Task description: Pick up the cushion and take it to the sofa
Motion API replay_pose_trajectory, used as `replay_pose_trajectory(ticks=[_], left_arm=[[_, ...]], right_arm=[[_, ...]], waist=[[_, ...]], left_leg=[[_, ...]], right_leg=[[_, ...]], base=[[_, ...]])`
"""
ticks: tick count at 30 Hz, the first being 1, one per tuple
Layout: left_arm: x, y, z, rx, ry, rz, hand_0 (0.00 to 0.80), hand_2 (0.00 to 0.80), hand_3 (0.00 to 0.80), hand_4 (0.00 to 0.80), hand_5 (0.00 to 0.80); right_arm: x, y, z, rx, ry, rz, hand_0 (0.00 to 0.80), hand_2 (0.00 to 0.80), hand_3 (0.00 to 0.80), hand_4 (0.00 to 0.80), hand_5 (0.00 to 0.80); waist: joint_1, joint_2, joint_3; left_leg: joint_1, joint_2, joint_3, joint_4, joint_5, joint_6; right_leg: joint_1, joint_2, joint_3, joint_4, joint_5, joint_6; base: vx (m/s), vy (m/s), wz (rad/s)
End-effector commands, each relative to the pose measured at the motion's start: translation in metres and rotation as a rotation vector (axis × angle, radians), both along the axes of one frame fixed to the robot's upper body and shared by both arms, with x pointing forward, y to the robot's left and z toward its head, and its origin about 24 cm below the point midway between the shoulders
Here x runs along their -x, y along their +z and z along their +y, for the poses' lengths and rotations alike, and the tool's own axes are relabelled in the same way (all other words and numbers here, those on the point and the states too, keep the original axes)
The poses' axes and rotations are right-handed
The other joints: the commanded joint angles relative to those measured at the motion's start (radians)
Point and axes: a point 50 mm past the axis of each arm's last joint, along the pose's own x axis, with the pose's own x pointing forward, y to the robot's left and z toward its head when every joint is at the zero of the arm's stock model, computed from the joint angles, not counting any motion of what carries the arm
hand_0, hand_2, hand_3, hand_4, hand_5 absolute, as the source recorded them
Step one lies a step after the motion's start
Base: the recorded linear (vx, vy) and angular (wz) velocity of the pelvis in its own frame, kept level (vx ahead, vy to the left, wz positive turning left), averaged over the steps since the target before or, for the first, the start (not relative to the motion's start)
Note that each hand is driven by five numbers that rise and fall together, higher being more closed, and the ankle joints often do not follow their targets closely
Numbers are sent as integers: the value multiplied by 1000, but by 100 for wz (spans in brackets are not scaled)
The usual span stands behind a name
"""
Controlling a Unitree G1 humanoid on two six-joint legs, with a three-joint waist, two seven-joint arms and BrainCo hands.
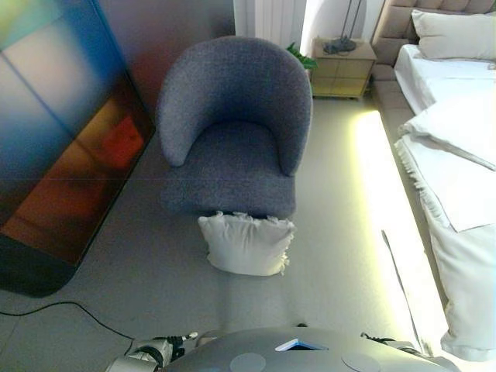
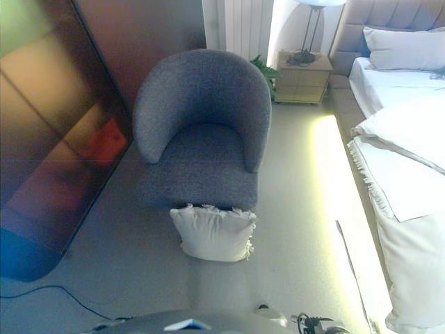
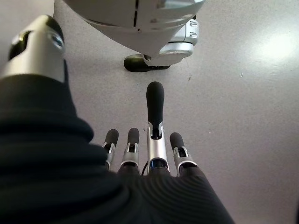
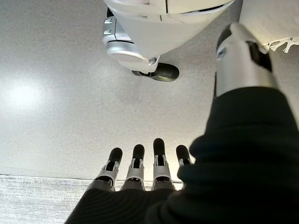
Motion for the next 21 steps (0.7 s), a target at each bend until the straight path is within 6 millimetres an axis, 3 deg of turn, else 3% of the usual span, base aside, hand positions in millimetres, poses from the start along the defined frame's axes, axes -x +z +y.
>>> replay_pose_trajectory(ticks=[1, 21], left_arm=[[-5, 4, 14, -75, -17, 28, 0, 0, 0, 0, 0], [-2, 4, 13, -51, -27, 34, 0, 0, 0, 0, 0]], right_arm=[[-6, -2, 10, -17, 11, 23, 0, 0, 0, 0, 0], [-5, -2, 11, -16, 13, 35, 0, 0, 0, 0, 0]], waist=[[3, -61, 22], [11, -59, 20]], left_leg=[[-15, -67, 31, -39, -8, 69], [-9, -54, 43, -39, -7, 63]], right_leg=[[23, 9, -9, 2, -49, 5], [34, 8, -36, 2, -58, 4]], base=[[0, 0, 0], [1, -9, 0]])
